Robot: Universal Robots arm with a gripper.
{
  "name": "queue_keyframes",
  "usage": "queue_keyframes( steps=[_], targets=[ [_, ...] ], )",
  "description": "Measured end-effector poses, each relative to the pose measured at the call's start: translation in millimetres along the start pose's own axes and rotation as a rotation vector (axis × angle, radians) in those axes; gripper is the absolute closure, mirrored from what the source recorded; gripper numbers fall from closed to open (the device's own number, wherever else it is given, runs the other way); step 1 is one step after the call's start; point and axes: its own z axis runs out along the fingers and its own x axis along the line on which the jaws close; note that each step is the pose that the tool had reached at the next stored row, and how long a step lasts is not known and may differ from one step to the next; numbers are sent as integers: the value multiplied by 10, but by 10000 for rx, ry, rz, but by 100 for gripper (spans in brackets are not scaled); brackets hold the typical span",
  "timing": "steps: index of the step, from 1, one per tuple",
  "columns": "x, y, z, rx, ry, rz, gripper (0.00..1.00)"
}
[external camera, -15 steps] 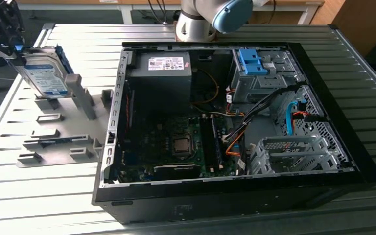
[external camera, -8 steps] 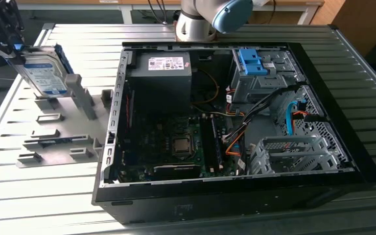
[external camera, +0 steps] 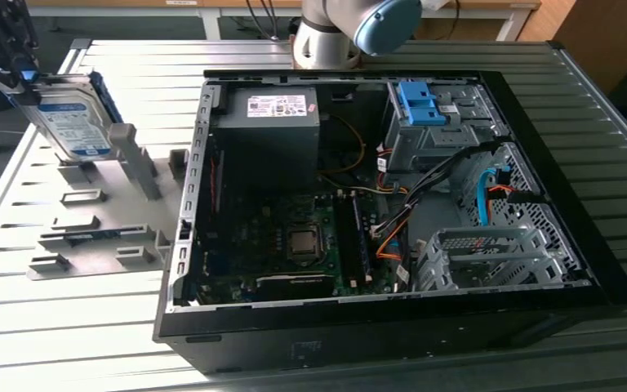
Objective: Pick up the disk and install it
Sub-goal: 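Pick up the disk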
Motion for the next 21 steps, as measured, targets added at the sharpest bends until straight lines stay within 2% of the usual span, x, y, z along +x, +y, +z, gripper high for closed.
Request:
queue_keyframes(
  steps=[21],
  targets=[
    [-4, 1, -48, -1, 1, 1, 64]
  ],
)
